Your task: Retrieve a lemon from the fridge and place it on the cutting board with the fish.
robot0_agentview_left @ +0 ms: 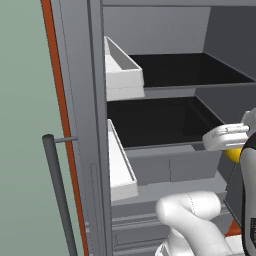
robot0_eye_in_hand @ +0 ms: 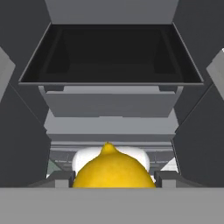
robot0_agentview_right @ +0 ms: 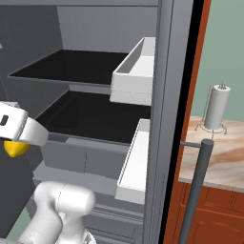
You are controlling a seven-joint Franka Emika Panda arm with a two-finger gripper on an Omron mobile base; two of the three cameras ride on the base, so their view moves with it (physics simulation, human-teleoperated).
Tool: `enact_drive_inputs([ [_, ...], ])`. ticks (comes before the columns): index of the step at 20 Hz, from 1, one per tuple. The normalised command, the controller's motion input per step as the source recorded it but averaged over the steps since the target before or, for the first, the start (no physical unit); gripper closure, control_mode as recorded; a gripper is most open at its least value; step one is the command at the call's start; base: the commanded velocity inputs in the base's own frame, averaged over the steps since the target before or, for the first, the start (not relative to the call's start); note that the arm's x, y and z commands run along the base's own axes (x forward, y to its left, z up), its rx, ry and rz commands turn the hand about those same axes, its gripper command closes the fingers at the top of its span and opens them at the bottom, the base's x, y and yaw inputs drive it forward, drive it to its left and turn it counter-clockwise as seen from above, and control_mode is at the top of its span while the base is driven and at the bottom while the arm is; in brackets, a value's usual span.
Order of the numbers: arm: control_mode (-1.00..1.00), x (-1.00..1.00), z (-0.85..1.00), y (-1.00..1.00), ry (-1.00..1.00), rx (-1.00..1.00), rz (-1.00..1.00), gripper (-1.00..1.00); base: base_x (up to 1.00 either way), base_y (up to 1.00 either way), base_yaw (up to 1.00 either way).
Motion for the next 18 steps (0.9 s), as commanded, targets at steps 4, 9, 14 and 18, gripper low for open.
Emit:
enact_drive_inputs([
  [4, -1.0, 0.0, 0.0, 0.0, 0.0, 0.0, 0.0, 1.0, 0.0, 0.0, 0.0],
  [9, -1.0, -0.04, 0.0, 0.0, 0.0, 0.0, 0.0, 1.0, 0.0, 0.0, 0.0],
  [14, 1.0, -0.04, 0.0, 0.0, 0.0, 0.0, 0.0, 1.0, -0.19, 0.0, 0.0],
  [18, 1.0, 0.0, 0.0, 0.0, 0.0, 0.0, 0.0, 1.0, -0.52, 0.0, 0.0],
])
